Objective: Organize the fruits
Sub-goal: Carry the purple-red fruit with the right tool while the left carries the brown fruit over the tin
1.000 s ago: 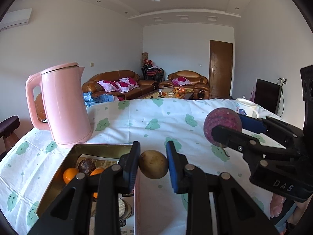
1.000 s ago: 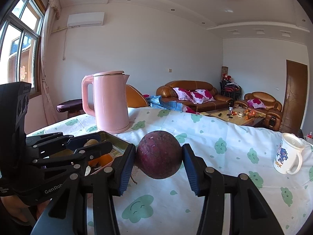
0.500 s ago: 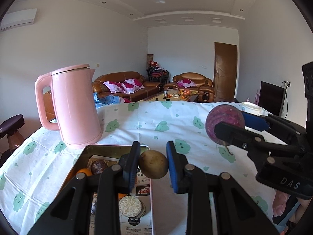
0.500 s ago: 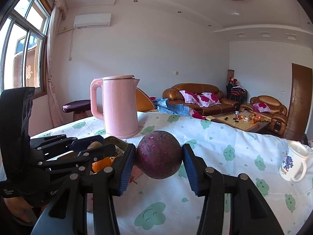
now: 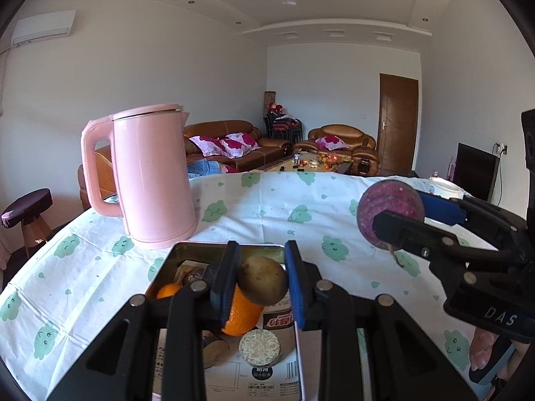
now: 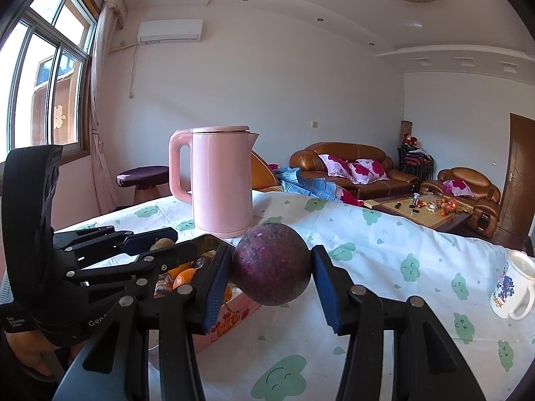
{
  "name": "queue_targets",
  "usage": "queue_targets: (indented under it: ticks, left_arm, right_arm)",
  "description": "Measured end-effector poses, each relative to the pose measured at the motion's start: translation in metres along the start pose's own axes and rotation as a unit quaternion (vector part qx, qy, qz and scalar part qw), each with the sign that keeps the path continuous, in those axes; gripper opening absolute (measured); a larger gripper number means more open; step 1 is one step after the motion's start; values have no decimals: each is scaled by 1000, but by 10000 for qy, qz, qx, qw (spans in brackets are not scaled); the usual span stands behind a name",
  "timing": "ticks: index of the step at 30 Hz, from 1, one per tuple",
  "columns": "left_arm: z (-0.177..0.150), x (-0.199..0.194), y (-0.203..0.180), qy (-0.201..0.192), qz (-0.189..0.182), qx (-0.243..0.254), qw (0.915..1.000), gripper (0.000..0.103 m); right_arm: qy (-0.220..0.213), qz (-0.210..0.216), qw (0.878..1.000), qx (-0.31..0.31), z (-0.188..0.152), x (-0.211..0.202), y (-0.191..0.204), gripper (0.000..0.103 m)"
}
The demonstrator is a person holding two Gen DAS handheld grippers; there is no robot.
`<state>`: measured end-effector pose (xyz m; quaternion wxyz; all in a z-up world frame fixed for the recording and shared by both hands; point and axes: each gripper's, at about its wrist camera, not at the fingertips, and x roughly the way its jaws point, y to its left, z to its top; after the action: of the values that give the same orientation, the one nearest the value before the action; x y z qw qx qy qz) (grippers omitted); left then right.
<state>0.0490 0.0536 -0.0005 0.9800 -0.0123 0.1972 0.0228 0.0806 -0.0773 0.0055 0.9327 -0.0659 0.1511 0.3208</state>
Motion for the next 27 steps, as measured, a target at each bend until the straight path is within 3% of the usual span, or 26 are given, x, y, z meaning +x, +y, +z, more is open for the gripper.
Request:
queue_targets:
  ticks: [27]
  left_arm:
    - [-9, -3, 64, 162, 616, -304, 9975, 29]
  right_arm:
    - [137, 405, 9990, -102, -1, 25, 35, 51]
